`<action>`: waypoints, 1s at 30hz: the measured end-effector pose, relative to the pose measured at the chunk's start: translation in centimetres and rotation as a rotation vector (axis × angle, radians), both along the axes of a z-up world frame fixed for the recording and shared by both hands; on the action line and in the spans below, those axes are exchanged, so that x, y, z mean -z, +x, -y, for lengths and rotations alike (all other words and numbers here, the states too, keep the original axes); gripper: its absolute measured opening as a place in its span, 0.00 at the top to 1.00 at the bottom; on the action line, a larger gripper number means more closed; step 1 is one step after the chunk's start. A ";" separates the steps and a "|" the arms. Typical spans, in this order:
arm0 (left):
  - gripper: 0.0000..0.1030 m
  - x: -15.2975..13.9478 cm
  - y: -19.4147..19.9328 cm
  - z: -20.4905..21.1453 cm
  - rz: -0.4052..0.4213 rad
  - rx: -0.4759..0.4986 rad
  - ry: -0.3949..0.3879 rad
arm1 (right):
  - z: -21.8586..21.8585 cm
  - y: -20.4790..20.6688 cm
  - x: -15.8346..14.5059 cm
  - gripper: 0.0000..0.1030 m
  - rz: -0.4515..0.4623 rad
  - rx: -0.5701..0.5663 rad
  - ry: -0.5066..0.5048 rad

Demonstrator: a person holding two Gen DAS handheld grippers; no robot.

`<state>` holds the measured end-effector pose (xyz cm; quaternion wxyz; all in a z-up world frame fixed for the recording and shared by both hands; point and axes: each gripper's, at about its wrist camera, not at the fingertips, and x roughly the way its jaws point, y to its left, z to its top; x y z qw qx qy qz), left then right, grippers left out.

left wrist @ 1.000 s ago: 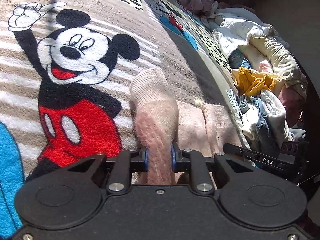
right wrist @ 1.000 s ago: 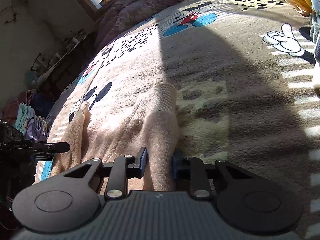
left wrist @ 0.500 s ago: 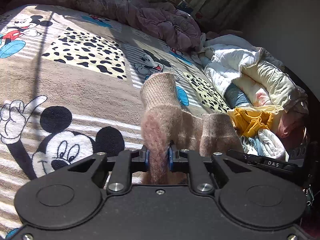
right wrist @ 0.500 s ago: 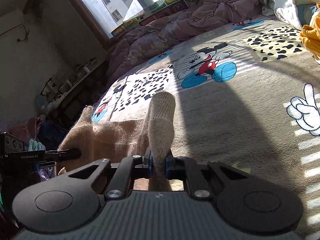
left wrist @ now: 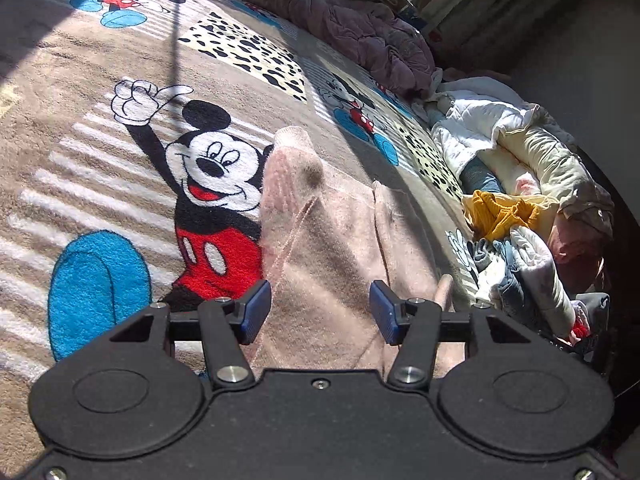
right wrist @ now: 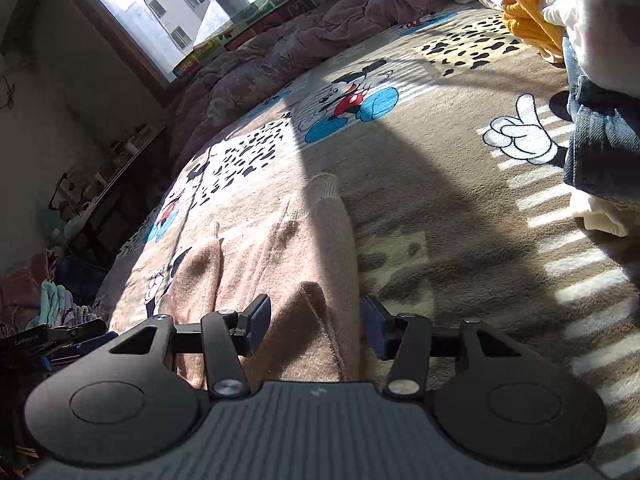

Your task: Fold clothes

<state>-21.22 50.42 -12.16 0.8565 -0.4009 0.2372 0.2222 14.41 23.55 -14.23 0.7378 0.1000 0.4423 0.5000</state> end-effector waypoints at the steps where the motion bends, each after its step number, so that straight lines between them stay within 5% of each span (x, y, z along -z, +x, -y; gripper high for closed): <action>1: 0.45 0.1 -1.2 0.8 0.008 -0.021 -0.011 | 1.5 -0.5 0.4 0.49 -0.024 0.017 0.003; 10: 0.34 2.4 -11.6 7.6 0.159 -0.269 -0.211 | 13.1 -5.9 4.1 0.38 -0.281 0.186 0.097; 16: 0.34 3.3 -10.3 8.3 0.141 -0.249 -0.227 | 15.3 -7.7 5.9 0.38 -0.443 0.220 0.188; 20: 0.36 4.4 -8.3 8.4 0.116 -0.239 -0.217 | 14.3 -8.4 5.5 0.45 -0.416 0.204 0.184; 24: 0.62 4.4 -6.8 8.8 0.107 -0.243 -0.179 | 13.3 -8.7 5.5 0.57 -0.404 0.200 0.164; 26: 0.85 4.3 -6.7 8.9 0.095 -0.260 -0.188 | 13.0 -8.7 5.5 0.67 -0.402 0.206 0.164; 30: 0.94 3.5 -7.5 9.4 0.115 -0.253 -0.170 | 12.6 -9.0 4.6 0.87 -0.349 0.211 0.165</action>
